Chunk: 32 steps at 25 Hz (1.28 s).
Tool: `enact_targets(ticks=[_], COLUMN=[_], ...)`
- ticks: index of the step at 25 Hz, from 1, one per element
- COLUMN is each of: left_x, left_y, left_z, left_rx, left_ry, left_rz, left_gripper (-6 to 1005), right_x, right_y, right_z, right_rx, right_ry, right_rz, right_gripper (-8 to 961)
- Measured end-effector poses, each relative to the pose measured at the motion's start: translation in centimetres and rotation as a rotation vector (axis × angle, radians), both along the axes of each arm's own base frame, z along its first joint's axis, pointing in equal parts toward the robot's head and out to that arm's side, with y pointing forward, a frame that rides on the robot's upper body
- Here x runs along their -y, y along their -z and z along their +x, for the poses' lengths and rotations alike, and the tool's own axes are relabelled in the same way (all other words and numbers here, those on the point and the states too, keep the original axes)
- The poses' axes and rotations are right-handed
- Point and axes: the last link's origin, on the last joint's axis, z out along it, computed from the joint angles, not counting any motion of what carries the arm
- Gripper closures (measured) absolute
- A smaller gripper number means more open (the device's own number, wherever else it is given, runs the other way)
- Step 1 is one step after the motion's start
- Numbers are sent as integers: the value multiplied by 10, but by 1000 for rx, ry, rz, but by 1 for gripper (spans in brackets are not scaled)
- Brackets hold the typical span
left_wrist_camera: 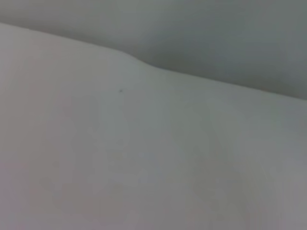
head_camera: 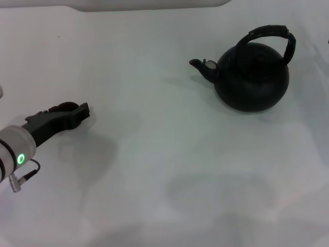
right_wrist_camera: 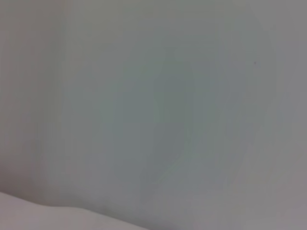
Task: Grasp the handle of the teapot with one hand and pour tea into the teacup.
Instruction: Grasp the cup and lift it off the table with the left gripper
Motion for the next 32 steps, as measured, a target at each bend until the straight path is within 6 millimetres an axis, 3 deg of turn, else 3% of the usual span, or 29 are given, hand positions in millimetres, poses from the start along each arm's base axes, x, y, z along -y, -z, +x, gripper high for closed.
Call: enact_targets(ticks=[28, 32], left_x=[-4, -2], left_y=[2, 2], left_z=[1, 2], left_rx=[27, 33], left_ry=[7, 25], left_rz=[-49, -60], left_gripper=[185, 235], right_x=[-2, -1], right_y=[-1, -1], right_z=[-2, -2], right_rx=[22, 22], right_ry=[-15, -13], right_rz=[4, 4], right_gripper=[84, 84])
